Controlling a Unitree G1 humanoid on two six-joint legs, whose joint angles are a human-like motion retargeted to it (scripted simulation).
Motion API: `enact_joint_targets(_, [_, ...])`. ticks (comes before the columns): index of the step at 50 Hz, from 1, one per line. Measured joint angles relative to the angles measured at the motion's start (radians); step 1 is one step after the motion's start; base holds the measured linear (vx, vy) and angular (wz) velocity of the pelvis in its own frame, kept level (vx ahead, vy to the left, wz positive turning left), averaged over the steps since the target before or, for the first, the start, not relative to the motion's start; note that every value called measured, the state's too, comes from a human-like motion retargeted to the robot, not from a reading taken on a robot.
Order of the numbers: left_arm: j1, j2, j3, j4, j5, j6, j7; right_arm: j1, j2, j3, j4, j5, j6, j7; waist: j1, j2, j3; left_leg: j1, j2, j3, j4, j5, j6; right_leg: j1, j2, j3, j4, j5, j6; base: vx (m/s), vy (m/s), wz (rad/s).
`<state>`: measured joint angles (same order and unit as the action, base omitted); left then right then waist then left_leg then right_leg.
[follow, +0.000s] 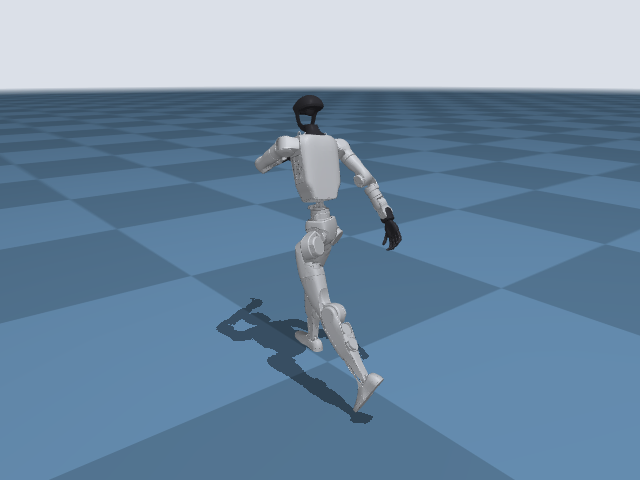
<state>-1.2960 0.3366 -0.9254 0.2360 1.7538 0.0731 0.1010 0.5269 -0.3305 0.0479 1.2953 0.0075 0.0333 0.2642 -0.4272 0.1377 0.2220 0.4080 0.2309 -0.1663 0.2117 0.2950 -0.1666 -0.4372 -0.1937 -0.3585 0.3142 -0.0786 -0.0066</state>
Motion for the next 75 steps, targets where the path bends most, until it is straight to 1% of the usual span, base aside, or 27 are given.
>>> enact_joint_targets(2, [0.159,0.066,0.057,0.002,0.114,0.013,-0.039,-0.159,-0.016,0.012,0.054,-0.007,0.009,-0.045,0.05,0.013,0.075,-0.083,-0.028,0.009,0.276,-0.069,0.03,-0.022,0.015,0.04,0.237,-0.138,-0.003,1.0,-0.54,-1.43])
enact_joint_targets(4, [0.349,0.15,0.112,0.05,0.172,0.073,-0.094,-0.351,-0.045,-0.016,0.101,-0.067,0.049,-0.145,0.124,0.028,0.113,-0.246,-0.074,0.031,0.616,-0.27,0.099,-0.036,0.052,0.098,0.374,-0.223,0.012,0.95,-0.43,-1.72])
enact_joint_targets(7, [0.703,0.271,0.212,0.237,0.194,0.167,-0.18,-0.662,-0.093,-0.027,0.132,-0.185,0.099,-0.351,0.262,0.029,0.059,-0.538,-0.142,0.107,0.976,-0.62,0.231,-0.043,0.111,0.193,0.438,-0.31,0.023,0.96,-0.31,-1.89])
enact_joint_targets(10, [1.051,0.321,0.336,0.556,0.115,0.245,-0.266,-0.978,-0.091,0.05,0.1,-0.279,0.113,-0.476,0.433,-0.025,-0.016,-0.753,-0.21,0.211,1.023,-0.834,0.331,0.046,0.148,0.306,0.34,-0.337,0.042,1.04,-0.2,-2.03])
enact_joint_targets(12, [1.227,0.356,0.373,0.771,0.011,0.245,-0.319,-1.149,-0.064,0.197,0.035,-0.302,0.088,-0.482,0.566,-0.087,-0.064,-0.835,-0.247,0.277,0.87,-0.837,0.363,0.154,0.14,0.387,0.192,-0.302,0.073,1.12,-0.1,-2.03])
enact_joint_targets(15, [1.462,0.435,0.374,1.044,-0.281,0.186,-0.313,-1.354,-0.014,0.466,-0.147,-0.319,0.027,-0.491,0.767,-0.215,-0.124,-0.866,-0.282,0.402,0.453,-0.708,0.367,0.325,0.08,0.513,-0.074,-0.16,0.135,1.2,0.03,-2.06])
enact_joint_targets(19, [1.818,0.504,0.481,1.233,-0.755,-0.007,-0.217,-1.529,0.009,0.64,-0.6,-0.327,-0.102,-0.494,0.992,-0.326,-0.147,-0.773,-0.278,0.535,-0.084,-0.56,0.26,0.553,0.019,0.608,-0.332,0.204,0.253,1.32,0.2,-2.15])
enact_joint_targets(23, [2.133,0.511,0.553,1.205,-0.966,-0.16,-0.239,-1.728,-0.009,0.731,-1.079,-0.182,-0.248,-0.451,1.061,-0.343,-0.161,-0.735,-0.184,0.576,-0.29,-0.528,0.133,0.694,0.08,0.474,-0.401,0.494,0.268,1.28,0.15,-1.04])
enact_joint_targets(25, [2.237,0.513,0.529,1.155,-0.954,-0.2,-0.283,-1.836,-0.014,0.765,-1.272,-0.117,-0.301,-0.451,1.051,-0.334,-0.168,-0.744,-0.162,0.597,-0.299,-0.56,0.109,0.723,0.099,0.426,-0.401,0.412,0.268,1.17,0.42,0.01])
enact_joint_targets(28, [2.31,0.532,0.517,1.07,-0.878,-0.242,-0.339,-1.964,-0.016,0.765,-1.52,-0.092,-0.348,-0.479,1.025,-0.317,-0.163,-0.739,-0.157,0.6,-0.299,-0.614,0.11,0.707,0.131,0.431,-0.401,0.153,0.268,1.11,0.42,0.4])
enact_joint_targets(30, [2.312,0.533,0.547,1.045,-0.842,-0.238,-0.347,-1.999,-0.008,0.74,-1.642,-0.087,-0.361,-0.497,1.038,-0.323,-0.152,-0.745,-0.152,0.604,-0.272,-0.617,0.132,0.687,0.12,0.361,-0.401,0.131,0.268,1.02,0.43,0.05])
enact_joint_targets(33, [2.226,0.492,0.617,1.072,-0.798,-0.134,-0.344,-1.902,-0.029,0.645,-1.793,-0.019,-0.321,-0.443,1.049,-0.38,-0.102,-0.773,-0.235,0.616,-0.138,-0.568,0.247,0.712,-0.014,0.343,-0.258,-0.027,0.245,1.06,0.77,0.3])
enact_joint_targets(35, [2.068,0.454,0.595,1.134,-0.725,-0.051,-0.36,-1.718,-0.047,0.548,-1.848,-0.013,-0.26,-0.296,1.04,-0.404,-0.055,-0.764,-0.259,0.603,-0.018,-0.566,0.312,0.668,-0.047,0.344,0.036,-0.056,0.19,1.11,0.55,0.94])
enact_joint_targets(37, [1.85,0.418,0.511,1.165,-0.609,-0.001,-0.372,-1.465,-0.068,0.467,-1.827,-0.104,-0.209,-0.158,0.991,-0.424,-0.005,-0.756,-0.317,0.561,0.123,-0.657,0.35,0.554,-0.077,0.371,0.43,0.023,0.2,1.1,0.42,1.72])
enact_joint_targets(40, [1.466,0.364,0.396,1.143,-0.397,0.047,-0.31,-1.026,-0.103,0.322,-1.715,-0.308,-0.182,-0.087,0.872,-0.42,0.046,-0.718,-0.387,0.465,0.281,-0.817,0.319,0.365,-0.077,0.397,0.895,0.099,0.241,1.08,0.28,2.05])
enact_joint_targets(45, [0.901,0.254,0.296,0.977,-0.046,0.256,-0.241,-0.46,-0.049,0.098,-1.219,-0.492,-0.052,-0.189,0.614,-0.329,-0.002,-0.497,-0.363,0.305,0.165,-0.833,0.253,0.056,-0.045,0.336,1.105,0.002,0.102,1.01,0.17,1.36])
enact_joint_targets(50, [0.487,0.197,0.101,0.786,0.024,0.259,-0.155,-0.27,-0.059,-0.039,-0.483,-0.323,0.005,-0.244,0.275,-0.206,-0.177,-0.338,-0.244,0.13,-0.066,-0.591,0.161,-0.088,0.008,0.139,0.677,-0.056,0.019,1.0,0.0,1.52])
enact_joint_targets(55, [0.088,0.031,-0.056,0.694,0.046,0.212,-0.099,-0.13,-0.181,-0.275,0.143,-0.098,0.083,-0.275,0.069,-0.156,-0.234,-0.212,-0.191,-0.011,-0.164,-0.31,0.045,0.036,0.064,0.108,-0.138,0.068,0.092,1.11,-0.24,1.88])
enact_joint_targets(60, [-0.237,-0.144,-0.209,0.533,0.117,0.225,-0.038,0.151,-0.148,-0.336,0.218,-0.118,0.124,-0.276,0.005,-0.178,-0.204,-0.051,-0.133,-0.123,-0.2,-0.17,-0.032,0.089,0.044,0.107,-0.401,-0.005,0.176,1.14,-0.42,1.21])
enact_joint_targets(63, [-0.285,-0.206,-0.205,0.374,0.064,0.205,-0.004,0.264,-0.105,-0.43,0.175,-0.023,0.115,-0.226,-0.054,-0.182,-0.21,0.005,-0.098,-0.227,-0.186,-0.17,-0.061,0.12,0.022,0.114,-0.401,-0.085,0.172,1.08,-0.52,1.03])
enact_joint_targets(65, [-0.266,-0.242,-0.176,0.274,0.026,0.176,0.012,0.293,-0.091,-0.485,0.16,0.068,0.11,-0.214,-0.096,-0.182,-0.203,0.039,-0.087,-0.273,-0.151,-0.18,-0.067,0.165,0.001,0.093,-0.394,-0.033,0.154,0.73,-0.67,3.52])
enact_joint_targets(66, [-0.285,-0.295,-0.209,0.234,-0.047,0.12,0.052,0.28,-0.062,-0.504,0.176,0.074,0.118,-0.178,-0.284,-0.122,-0.174,-0.123,0.068,-0.622,-0.124,-0.107,-0.083,0.245,0.169,1.194,-0.389,0.036,-0.092,-0.06,-0.96,10.22])
enact_joint_targets(67, [-0.295,-0.34,-0.233,0.2,-0.098,0.079,0.083,0.267,-0.037,-0.518,0.188,0.081,0.122,-0.154,-0.434,-0.072,-0.15,-0.255,0.184,-0.894,-0.101,-0.045,-0.094,0.311,0.293,1.928,-0.388,0.081,-0.255,-0.21,-1.26,12.27])
enact_joint_targets(68, [-0.285,-0.368,-0.242,0.176,-0.108,0.065,0.1,0.257,-0.02,-0.526,0.192,0.089,0.121,-0.156,-0.509,-0.043,-0.133,-0.327,0.223,-1.012,-0.083,-0.007,-0.094,0.349,0.328,1.928,-0.392,0.076,-0.255,0.16,-1.24,7.37])
enact_joint_targets(70, [-0.21,-0.318,-0.211,0.149,-0.083,-0.063,0.159,0.125,-0.066,-0.498,0.205,0.131,0.064,-0.233,-0.579,0.069,-0.064,-0.482,0.148,-1.004,0.305,-0.091,-0.07,0.32,0.447,1.928,-0.399,0.029,-0.255,0.39,-1.07,1.49])
enact_joint_targets(72, [-0.134,-0.222,-0.193,0.115,0.018,-0.132,0.194,-0.077,-0.088,-0.516,0.231,0.114,0.041,-0.301,-0.583,0.139,-0.033,-0.671,-0.079,-0.99,0.73,-0.252,0.028,0.286,0.472,1.928,-0.397,0.012,-0.255,0.39,-0.59,-0.01])
enact_joint_targets(75, [0.04,-0.054,-0.19,0.116,0.111,-0.241,0.183,-0.393,-0.103,-0.46,0.211,0.102,-0.023,-0.314,-0.5,0.2,-0.104,-0.882,-0.415,-0.885,1.045,-0.486,0.176,0.237,0.436,1.928,-0.396,0.005,-0.255,0.23,-0.45,-0.18])
